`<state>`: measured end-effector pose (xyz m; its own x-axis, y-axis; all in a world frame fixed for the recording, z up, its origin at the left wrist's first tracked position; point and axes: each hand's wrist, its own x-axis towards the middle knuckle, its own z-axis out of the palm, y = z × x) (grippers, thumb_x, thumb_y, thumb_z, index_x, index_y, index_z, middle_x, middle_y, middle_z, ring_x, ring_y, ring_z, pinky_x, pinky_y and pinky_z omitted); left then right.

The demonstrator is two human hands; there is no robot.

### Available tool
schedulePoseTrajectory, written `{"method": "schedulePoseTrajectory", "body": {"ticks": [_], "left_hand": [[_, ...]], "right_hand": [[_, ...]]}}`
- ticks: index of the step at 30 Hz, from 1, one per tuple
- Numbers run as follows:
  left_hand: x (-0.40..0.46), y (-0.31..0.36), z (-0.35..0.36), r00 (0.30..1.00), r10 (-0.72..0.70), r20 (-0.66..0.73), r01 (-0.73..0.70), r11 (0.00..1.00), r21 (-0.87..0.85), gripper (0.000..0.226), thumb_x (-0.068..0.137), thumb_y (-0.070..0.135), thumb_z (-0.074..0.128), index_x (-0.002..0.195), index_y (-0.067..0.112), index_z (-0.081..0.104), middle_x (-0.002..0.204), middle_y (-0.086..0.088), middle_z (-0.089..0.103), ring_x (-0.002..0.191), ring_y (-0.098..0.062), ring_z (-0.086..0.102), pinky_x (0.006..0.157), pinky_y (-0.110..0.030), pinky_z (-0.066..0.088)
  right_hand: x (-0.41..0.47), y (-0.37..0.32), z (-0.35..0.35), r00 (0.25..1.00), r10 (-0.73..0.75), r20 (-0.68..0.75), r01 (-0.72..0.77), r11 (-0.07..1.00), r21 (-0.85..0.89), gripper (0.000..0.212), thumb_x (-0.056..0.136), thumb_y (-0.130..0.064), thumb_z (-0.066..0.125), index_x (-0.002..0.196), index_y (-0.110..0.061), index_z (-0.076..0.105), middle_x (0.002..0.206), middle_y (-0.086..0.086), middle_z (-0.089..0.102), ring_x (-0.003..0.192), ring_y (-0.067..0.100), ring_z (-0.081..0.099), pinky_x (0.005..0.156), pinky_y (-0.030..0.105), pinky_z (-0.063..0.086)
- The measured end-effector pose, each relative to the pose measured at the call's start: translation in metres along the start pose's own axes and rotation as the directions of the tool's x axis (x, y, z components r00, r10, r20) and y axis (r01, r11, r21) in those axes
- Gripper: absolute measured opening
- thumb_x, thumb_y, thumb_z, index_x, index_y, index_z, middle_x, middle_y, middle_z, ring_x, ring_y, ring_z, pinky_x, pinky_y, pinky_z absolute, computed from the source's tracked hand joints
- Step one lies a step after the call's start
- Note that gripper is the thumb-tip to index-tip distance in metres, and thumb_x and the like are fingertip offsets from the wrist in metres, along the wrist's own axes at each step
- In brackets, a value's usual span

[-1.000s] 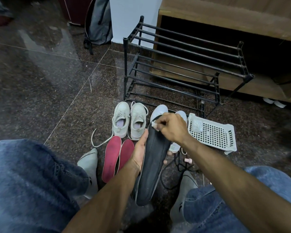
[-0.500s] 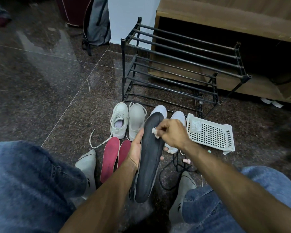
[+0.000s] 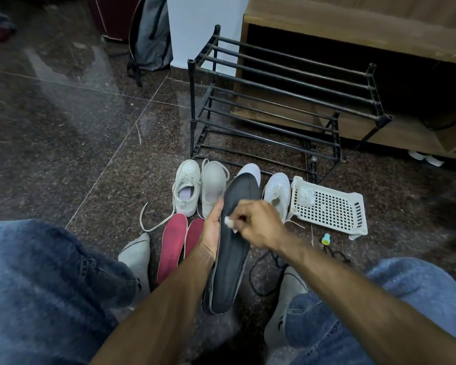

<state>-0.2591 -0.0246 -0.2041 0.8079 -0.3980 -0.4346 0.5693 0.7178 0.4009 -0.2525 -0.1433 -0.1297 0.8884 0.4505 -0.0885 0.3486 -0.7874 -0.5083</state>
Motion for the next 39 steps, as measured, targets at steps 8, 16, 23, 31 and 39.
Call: {"method": "schedulePoseTrajectory", "body": {"ticks": [8,16,23,31,39], "left_hand": [[-0.003,-0.004,-0.001,0.986,-0.096,0.135,0.085,0.993,0.086,0.082,0.083,0.073,0.045,0.129,0.005,0.055,0.103,-0.027,0.062,0.08,-0.037,0.065,0.064,-0.042,0.055],[0.001,-0.001,-0.003,0.999,0.029,-0.033,-0.026,0.997,0.072,0.067,0.087,0.059,0.044,0.105,0.0,0.072,0.091,-0.022,0.07,0.085,-0.03,0.068,0.08,-0.04,0.054],[-0.003,0.0,0.004,0.98,-0.173,0.101,0.148,0.965,0.217,0.083,0.084,0.073,0.029,0.106,0.007,0.074,0.096,-0.018,0.072,0.072,-0.028,0.069,0.057,-0.034,0.054],[-0.006,0.0,0.008,0.991,-0.115,0.063,0.105,0.985,0.135,0.077,0.086,0.072,0.037,0.115,0.008,0.07,0.102,-0.025,0.068,0.082,-0.035,0.067,0.066,-0.04,0.055],[-0.007,-0.003,0.021,1.0,-0.006,-0.026,0.007,0.999,0.054,0.069,0.095,0.057,0.032,0.114,0.0,0.065,0.095,-0.025,0.068,0.073,-0.035,0.069,0.057,-0.042,0.059]], "right_hand": [[0.031,0.018,-0.011,0.963,0.194,-0.185,-0.218,0.969,-0.117,0.007,0.088,-0.023,0.063,0.087,-0.027,0.07,0.095,-0.01,0.065,0.088,0.017,0.06,0.076,0.034,0.05],[0.005,-0.005,0.001,1.0,-0.013,-0.008,0.013,0.999,0.029,0.005,0.085,-0.02,0.07,0.08,-0.02,0.071,0.083,-0.011,0.063,0.075,0.013,0.059,0.067,0.029,0.047],[0.048,0.023,-0.029,0.93,0.223,-0.292,-0.258,0.962,-0.09,0.005,0.088,-0.026,0.064,0.086,-0.025,0.069,0.098,-0.005,0.068,0.094,0.025,0.062,0.074,0.031,0.046],[0.021,0.021,-0.017,0.977,0.127,-0.17,-0.091,0.975,0.202,0.013,0.082,-0.027,0.074,0.072,-0.027,0.067,0.078,-0.014,0.063,0.071,0.011,0.059,0.068,0.035,0.051],[0.026,0.006,-0.009,0.958,0.162,-0.238,-0.151,0.986,0.066,0.007,0.084,-0.022,0.068,0.077,-0.023,0.068,0.077,-0.012,0.06,0.074,0.015,0.057,0.067,0.031,0.048]]}}
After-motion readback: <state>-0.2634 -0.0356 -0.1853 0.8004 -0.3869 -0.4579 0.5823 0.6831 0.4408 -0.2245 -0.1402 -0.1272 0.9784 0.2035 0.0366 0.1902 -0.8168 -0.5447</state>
